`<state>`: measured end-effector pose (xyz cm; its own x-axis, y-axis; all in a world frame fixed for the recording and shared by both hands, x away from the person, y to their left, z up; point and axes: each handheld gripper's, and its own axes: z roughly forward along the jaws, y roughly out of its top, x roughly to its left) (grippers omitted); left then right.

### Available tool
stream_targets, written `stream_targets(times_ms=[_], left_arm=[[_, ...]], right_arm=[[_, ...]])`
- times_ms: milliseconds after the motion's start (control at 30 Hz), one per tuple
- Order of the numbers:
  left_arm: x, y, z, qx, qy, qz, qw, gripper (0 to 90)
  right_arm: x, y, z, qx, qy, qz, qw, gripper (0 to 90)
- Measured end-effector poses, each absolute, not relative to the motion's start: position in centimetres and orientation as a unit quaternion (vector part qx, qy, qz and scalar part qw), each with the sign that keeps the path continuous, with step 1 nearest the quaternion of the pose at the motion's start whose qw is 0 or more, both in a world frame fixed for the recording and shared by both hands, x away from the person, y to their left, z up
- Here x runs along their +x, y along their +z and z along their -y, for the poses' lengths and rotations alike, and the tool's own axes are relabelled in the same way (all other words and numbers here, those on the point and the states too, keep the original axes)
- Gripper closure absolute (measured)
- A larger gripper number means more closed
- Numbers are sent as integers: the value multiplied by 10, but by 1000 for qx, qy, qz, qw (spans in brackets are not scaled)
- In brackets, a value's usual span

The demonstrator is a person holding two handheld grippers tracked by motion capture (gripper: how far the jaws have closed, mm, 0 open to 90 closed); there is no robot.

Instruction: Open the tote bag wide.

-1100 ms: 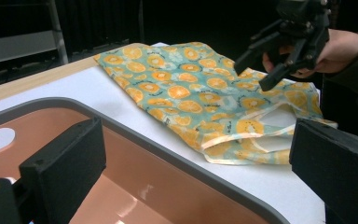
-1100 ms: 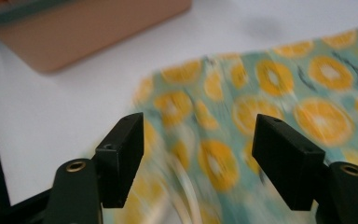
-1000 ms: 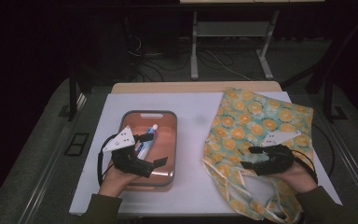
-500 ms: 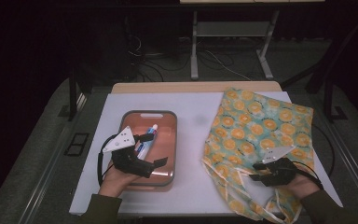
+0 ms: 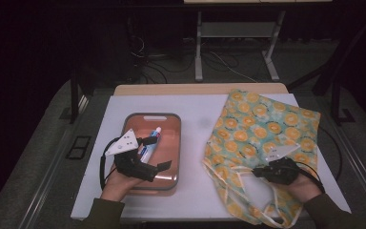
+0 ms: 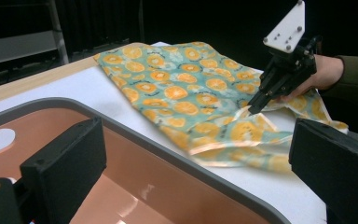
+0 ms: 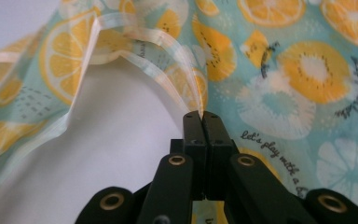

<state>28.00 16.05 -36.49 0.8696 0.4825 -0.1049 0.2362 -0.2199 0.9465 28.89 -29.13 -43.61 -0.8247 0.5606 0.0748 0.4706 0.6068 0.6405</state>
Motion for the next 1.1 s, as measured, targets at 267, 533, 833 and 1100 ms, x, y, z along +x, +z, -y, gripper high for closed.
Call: stream_targets(times_ms=[267,533,833,1100], left_arm=[[280,-365,-161,774,105,-233,580,25],[280,-365,-160,775,106,-231,579,25],[280,-365,-160,775,106,-231,579,25],[280,-365,-160,775,107,-232,578,25]], right_arm=[[297,-430,232,280,337,-898,41,896],[294,-440,199,265,320,-909,39,888],[286,-427,218,261,371,-890,50,451],[261,-411,228,243,408,-879,36,325]])
